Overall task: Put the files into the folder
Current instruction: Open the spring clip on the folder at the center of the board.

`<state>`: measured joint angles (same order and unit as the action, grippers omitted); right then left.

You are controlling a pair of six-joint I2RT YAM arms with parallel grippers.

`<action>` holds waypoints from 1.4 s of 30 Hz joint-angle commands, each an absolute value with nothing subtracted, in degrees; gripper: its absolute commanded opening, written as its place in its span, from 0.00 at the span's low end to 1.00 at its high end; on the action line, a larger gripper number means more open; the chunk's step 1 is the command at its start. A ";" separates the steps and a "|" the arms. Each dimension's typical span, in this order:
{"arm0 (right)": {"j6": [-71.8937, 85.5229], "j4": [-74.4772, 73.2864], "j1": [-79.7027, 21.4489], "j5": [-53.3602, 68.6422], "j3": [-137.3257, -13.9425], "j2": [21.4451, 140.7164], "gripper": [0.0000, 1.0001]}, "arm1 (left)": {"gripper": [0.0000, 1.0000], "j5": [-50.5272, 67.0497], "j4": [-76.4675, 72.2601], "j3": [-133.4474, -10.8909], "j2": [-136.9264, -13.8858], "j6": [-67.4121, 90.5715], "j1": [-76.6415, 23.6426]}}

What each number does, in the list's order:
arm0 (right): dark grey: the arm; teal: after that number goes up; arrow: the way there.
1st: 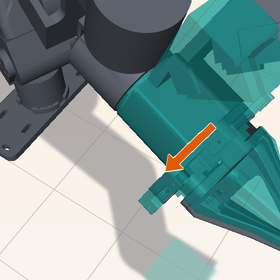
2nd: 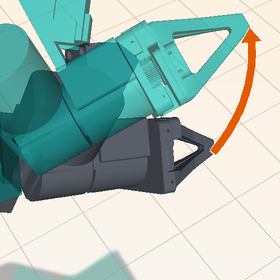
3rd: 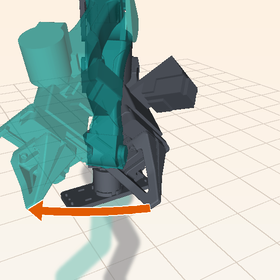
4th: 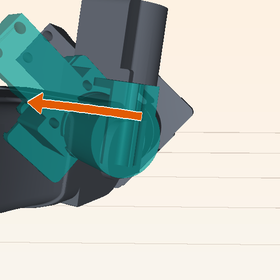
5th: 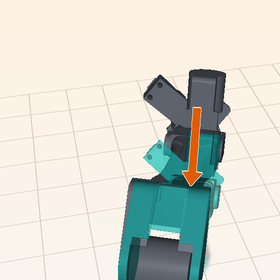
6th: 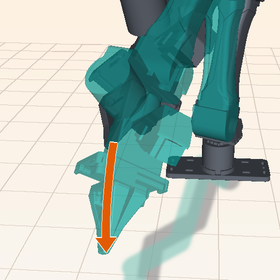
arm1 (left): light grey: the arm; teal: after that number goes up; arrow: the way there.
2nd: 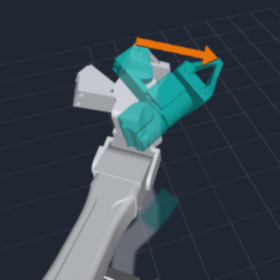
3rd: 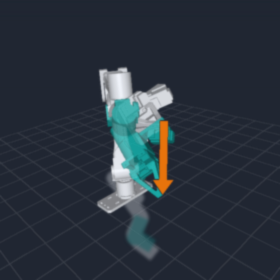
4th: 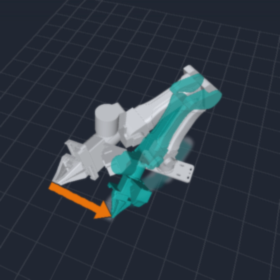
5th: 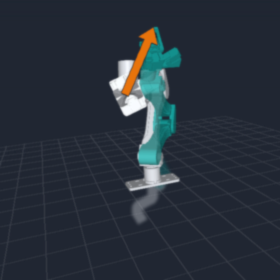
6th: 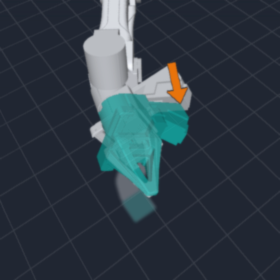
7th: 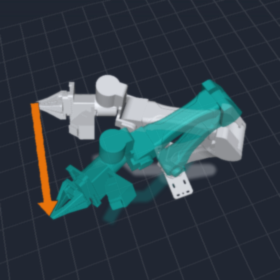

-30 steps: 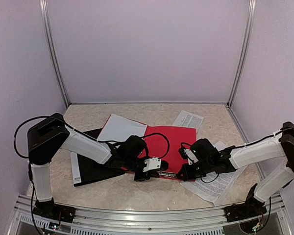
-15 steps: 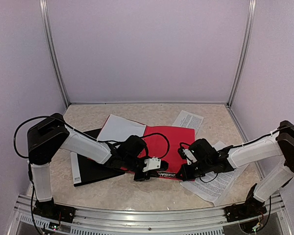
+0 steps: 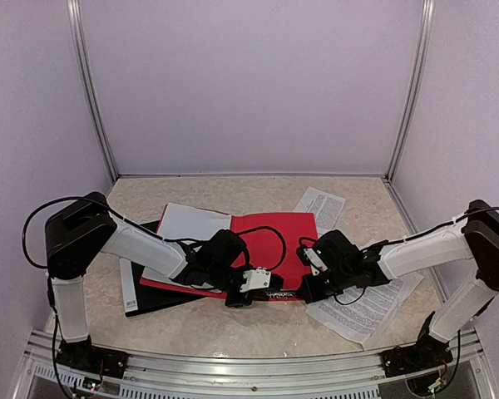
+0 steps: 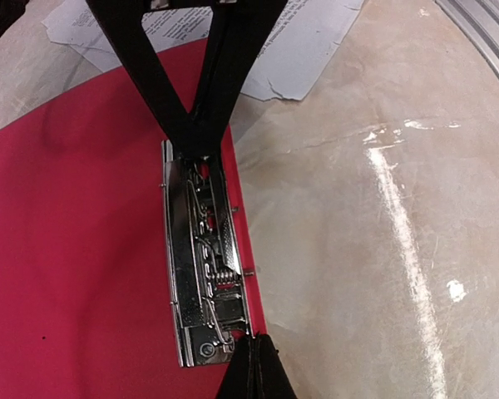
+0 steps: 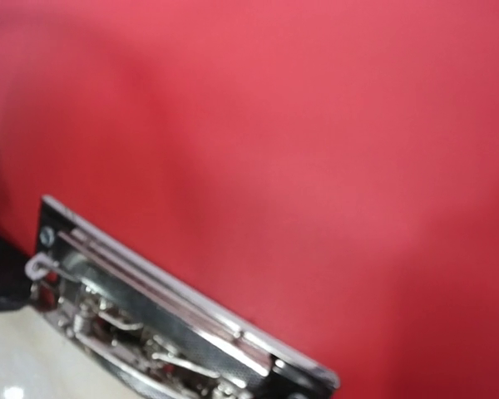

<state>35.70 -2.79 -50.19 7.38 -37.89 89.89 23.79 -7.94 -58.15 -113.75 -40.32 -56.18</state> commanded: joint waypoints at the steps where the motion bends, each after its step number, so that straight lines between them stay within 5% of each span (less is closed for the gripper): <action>1: 33.83 -9.22 -51.08 1.73 -38.22 94.65 0.00 | 0.00 26.53 -1.56 -55.83 -116.58 -43.10 -58.56; 42: 30.87 -3.69 -50.41 0.45 -41.25 91.29 0.00 | 0.00 27.30 1.26 -55.95 -118.04 -49.82 -61.45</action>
<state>30.87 -6.33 -50.50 3.20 -42.06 91.29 23.64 -7.88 -58.11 -113.75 -48.01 -57.14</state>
